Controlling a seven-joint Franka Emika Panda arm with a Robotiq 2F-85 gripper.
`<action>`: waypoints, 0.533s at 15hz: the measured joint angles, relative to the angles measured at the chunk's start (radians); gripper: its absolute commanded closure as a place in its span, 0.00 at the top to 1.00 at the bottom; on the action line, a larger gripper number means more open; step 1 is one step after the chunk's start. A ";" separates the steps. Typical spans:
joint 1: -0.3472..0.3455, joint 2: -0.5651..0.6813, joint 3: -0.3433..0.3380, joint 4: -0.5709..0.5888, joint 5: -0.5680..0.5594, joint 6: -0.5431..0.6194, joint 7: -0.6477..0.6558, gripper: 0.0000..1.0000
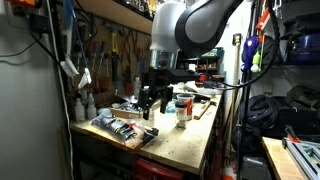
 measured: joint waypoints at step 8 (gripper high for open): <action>0.039 0.090 -0.057 0.049 -0.034 0.008 -0.070 0.40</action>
